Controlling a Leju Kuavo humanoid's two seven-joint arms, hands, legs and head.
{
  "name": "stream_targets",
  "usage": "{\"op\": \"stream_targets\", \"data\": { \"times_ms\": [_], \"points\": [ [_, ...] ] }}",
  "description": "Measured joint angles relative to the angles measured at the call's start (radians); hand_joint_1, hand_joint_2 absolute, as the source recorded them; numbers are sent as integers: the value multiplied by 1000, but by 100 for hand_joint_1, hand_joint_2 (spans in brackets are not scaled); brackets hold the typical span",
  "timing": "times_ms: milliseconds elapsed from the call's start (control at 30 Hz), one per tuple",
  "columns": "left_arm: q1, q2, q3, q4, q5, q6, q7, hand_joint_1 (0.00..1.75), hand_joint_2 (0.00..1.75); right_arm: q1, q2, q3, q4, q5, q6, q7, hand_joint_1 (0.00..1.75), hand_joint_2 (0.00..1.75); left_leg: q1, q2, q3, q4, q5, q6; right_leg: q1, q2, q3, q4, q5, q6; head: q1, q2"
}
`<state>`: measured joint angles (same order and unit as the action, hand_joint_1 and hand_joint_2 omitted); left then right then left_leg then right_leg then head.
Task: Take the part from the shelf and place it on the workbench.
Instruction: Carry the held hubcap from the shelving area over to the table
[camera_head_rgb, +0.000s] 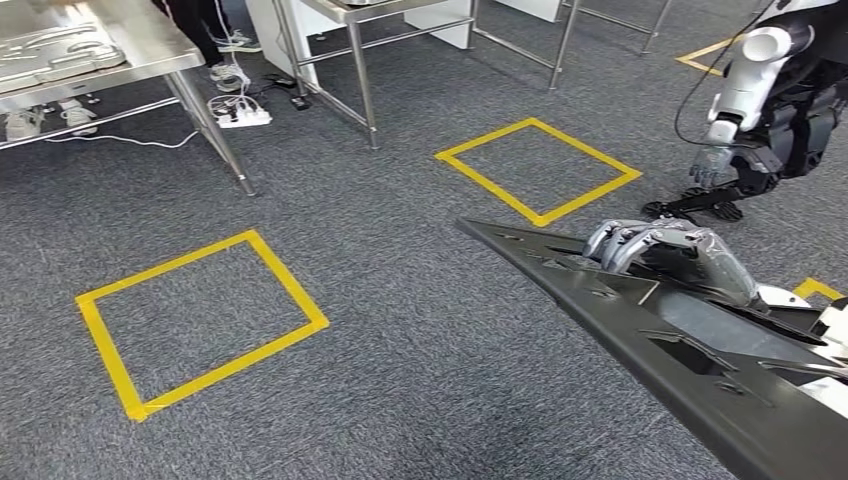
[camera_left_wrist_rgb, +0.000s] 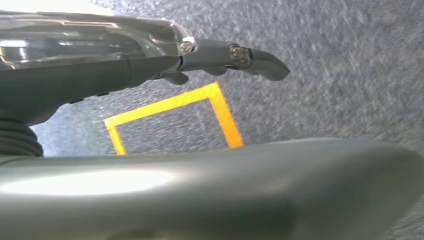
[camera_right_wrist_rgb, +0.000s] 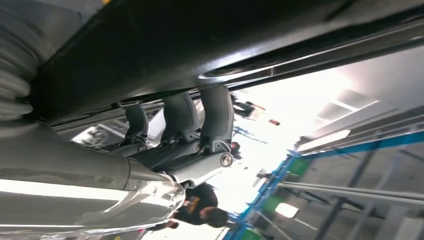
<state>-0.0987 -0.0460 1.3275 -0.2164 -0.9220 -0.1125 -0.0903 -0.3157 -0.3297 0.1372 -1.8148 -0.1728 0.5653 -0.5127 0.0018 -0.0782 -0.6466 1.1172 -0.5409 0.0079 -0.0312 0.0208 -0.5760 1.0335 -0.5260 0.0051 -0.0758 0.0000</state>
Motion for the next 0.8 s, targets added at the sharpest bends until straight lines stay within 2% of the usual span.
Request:
{"op": "stream_targets", "data": {
  "times_ms": [33, 67, 100, 133, 167, 200, 267, 300, 333, 400, 433, 467, 500, 533, 567, 600, 633, 667, 700, 733, 767, 800],
  "points": [
    [-2, 0, 0, 0, 0, 0, 0, 0, 175, -1, 1, 1, 1, 0, 0, 0, 175, 175, 0, 31, -30, 57, -26, -5, 1, -15, 4, 0, -3, -4, 0, 0],
    [-4, 0, 0, 0, 0, 0, 0, 0, 175, 0, 1, 2, 2, 0, 0, 0, 175, 175, 2, 49, -64, 121, -50, -10, 1, -30, 7, 0, -7, -6, 0, 0],
    [-5, -1, 0, 0, 0, -1, 0, 0, 175, 0, 2, 3, 3, 0, 0, 0, 175, 175, 4, 59, -93, 172, -63, -13, 1, -44, 10, 0, -11, -6, 0, 0],
    [-4, -1, 0, 0, 0, -1, 1, 0, 175, 0, 2, 4, 5, 0, 0, 0, 175, 175, 7, 64, -107, 193, -59, -15, 1, -58, 14, 0, -15, -5, 0, 0],
    [-2, -1, 0, 0, -1, 0, 2, 0, 175, 0, 3, 5, 6, 0, 0, 1, 175, 175, 8, 69, -101, 175, -35, -15, 1, -71, 21, 0, -20, -2, 0, 0],
    [-1, -1, 0, 0, -1, 2, 3, 0, 175, -1, 3, 6, 7, -1, 1, 2, 175, 175, 9, 78, -77, 121, 2, -14, 1, -84, 29, 0, -26, 1, 0, 0],
    [-1, -1, 0, 0, -1, 6, 7, 0, 175, -3, 4, 9, 8, -2, 1, 4, 175, 175, 1, 124, -19, 1, 57, -5, 4, -108, 44, 0, -39, 10, 0, 0],
    [-2, -1, 0, 0, -2, 7, 9, 0, 175, -4, 4, 10, 8, -2, 2, 5, 175, 175, -5, 145, -3, -35, 65, 2, 6, -118, 48, 0, -44, 15, 0, 0],
    [-3, -1, 0, 0, -2, 8, 10, 0, 175, -5, 4, 11, 8, -3, 2, 6, 175, 175, -11, 159, 1, -48, 61, 10, 10, -128, 51, -2, -47, 20, 0, 0],
    [-1, -1, 0, 0, -2, 9, 13, 0, 175, -6, 5, 14, 9, -4, 2, 10, 175, 175, -14, 146, 2, -54, 56, 23, 13, -150, 61, -9, -53, 31, 0, 0],
    [1, -1, 0, 0, -2, 9, 14, 0, 175, -6, 6, 15, 9, -5, 2, 12, 175, 175, -12, 134, 6, -57, 55, 29, 12, -146, 68, -8, -60, 35, 0, 0],
    [1, -1, 0, 0, -2, 9, 15, 0, 175, -8, 6, 17, 10, -5, 1, 14, 175, 175, -8, 123, 11, -61, 55, 35, 12, -127, 67, 7, -74, 39, 0, 0],
    [0, -1, 0, 0, -3, 9, 15, 0, 175, -8, 6, 17, 10, -6, 1, 14, 175, 175, -5, 112, 16, -64, 55, 41, 11, -98, 53, 43, -96, 40, 0, 0],
    [-2, -1, 0, 0, -4, 10, 16, 0, 175, -7, 6, 17, 11, -6, 0, 15, 175, 175, -3, 101, 19, -66, 54, 46, 10, -65, 25, 103, -125, 40, 0, 0],
    [-4, -1, 0, 0, -5, 10, 17, 0, 175, -4, 6, 18, 13, -7, 0, 16, 175, 175, -3, 88, 20, -66, 53, 50, 10, -43, -14, 174, -156, 39, 1, 0],
    [-5, -1, 0, 0, -7, 10, 18, 0, 175, 0, 6, 18, 14, -7, 0, 16, 175, 175, -4, 75, 22, -66, 51, 53, 11, -32, -54, 240, -175, 38, 1, 0],
    [-5, -1, 0, 0, -8, 10, 20, 0, 175, 5, 6, 19, 16, -8, 0, 17, 175, 175, -5, 60, 24, -65, 50, 54, 11, -27, -83, 279, -176, 37, 1, 0],
    [-3, -1, 0, 0, -9, 10, 21, 0, 175, 8, 6, 20, 16, -8, -1, 17, 175, 175, -5, 46, 27, -65, 49, 54, 11, -25, -95, 279, -154, 36, 1, 0],
    [-2, -1, 0, 0, -9, 10, 23, 0, 175, 10, 6, 20, 17, -9, -1, 17, 175, 175, -6, 31, 31, -65, 47, 54, 11, -22, -87, 238, -113, 33, 1, 0],
    [-1, -1, 0, 0, -9, 10, 24, 0, 175, 10, 6, 20, 17, -9, -1, 17, 175, 175, -6, 17, 36, -65, 45, 52, 11, -11, -67, 171, -63, 30, 1, 0],
    [-2, -3, 0, 0, -10, 10, 24, 0, 175, 11, 6, 20, 17, -10, -1, 17, 175, 175, -7, 5, 38, -64, 42, 49, 11, 10, -45, 104, -24, 25, 1, 0],
    [-2, -4, 0, 0, -10, 10, 24, 0, 175, 12, 6, 20, 17, -11, -2, 17, 175, 175, -6, -8, 38, -63, 40, 46, 11, 28, -26, 49, 0, 23, 1, 0]
  ]
}}
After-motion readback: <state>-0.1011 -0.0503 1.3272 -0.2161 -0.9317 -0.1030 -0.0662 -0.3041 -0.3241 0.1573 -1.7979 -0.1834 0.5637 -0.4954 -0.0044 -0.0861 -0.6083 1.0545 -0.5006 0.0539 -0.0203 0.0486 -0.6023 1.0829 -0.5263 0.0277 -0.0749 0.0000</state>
